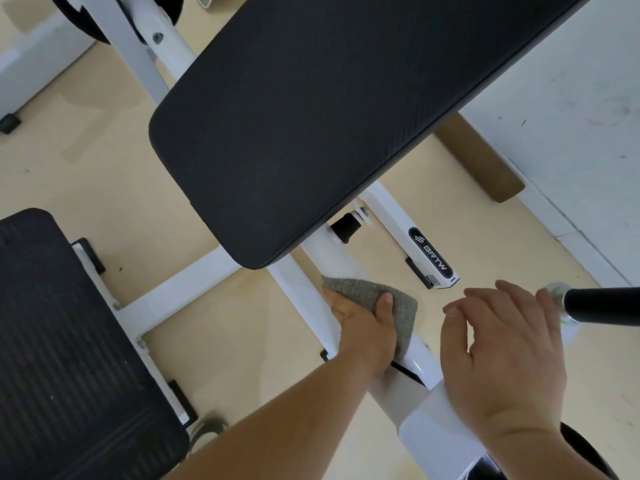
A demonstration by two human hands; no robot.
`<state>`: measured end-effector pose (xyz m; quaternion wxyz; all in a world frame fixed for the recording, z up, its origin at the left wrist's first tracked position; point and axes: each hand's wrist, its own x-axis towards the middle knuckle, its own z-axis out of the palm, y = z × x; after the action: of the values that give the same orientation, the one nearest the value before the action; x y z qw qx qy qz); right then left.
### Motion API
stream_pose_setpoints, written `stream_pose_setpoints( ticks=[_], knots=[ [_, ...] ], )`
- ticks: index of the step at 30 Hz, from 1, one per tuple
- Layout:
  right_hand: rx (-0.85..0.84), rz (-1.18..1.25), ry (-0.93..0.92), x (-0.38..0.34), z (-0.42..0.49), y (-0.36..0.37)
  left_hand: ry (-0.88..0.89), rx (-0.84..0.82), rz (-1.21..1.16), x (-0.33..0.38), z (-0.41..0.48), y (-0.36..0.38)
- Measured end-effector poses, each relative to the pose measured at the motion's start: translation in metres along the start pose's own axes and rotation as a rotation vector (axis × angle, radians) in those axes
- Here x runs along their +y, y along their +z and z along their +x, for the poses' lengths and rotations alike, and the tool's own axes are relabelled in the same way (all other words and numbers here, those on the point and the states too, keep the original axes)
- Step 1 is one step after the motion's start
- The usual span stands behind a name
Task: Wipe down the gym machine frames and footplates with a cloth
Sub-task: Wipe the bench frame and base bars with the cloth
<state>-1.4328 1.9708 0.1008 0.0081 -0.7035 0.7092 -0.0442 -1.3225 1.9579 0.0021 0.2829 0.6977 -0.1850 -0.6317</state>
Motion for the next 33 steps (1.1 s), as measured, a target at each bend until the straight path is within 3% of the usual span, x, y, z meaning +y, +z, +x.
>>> stream_pose_setpoints(
  ticks=[4, 8, 10, 15, 18, 21, 26, 28, 33],
  knots=[
    [-0.009, 0.004, -0.002, 0.002, 0.000, 0.000, 0.008, 0.052, -0.082, 0.012, 0.017, -0.012],
    [0.011, 0.013, 0.000, 0.000, -0.001, 0.001, 0.166, 0.194, 0.196, 0.009, -0.006, 0.006],
    [0.008, 0.013, 0.004, 0.001, 0.000, 0.001, 0.183, 0.176, 0.274, 0.001, -0.009, 0.017],
    [0.006, 0.017, -0.001, -0.001, 0.000, -0.001, -0.057, 0.197, -0.023, 0.029, 0.028, -0.004],
    [0.009, 0.008, 0.001, 0.001, 0.000, 0.000, 0.037, 0.270, -0.105, 0.039, 0.037, -0.016],
    [0.004, 0.011, 0.008, 0.000, 0.000, -0.001, 0.031, 0.165, 0.009, 0.011, 0.012, -0.002],
    [0.021, 0.015, 0.002, 0.000, 0.000, -0.003, -0.180, -0.158, 0.033, -0.017, 0.000, -0.002],
    [0.016, 0.013, -0.002, 0.000, 0.000, -0.003, -0.179, -0.117, -0.002, 0.001, 0.013, -0.009],
    [0.000, 0.016, 0.005, 0.000, -0.001, -0.002, -0.012, 0.202, -0.119, 0.041, 0.026, -0.013]
  ],
)
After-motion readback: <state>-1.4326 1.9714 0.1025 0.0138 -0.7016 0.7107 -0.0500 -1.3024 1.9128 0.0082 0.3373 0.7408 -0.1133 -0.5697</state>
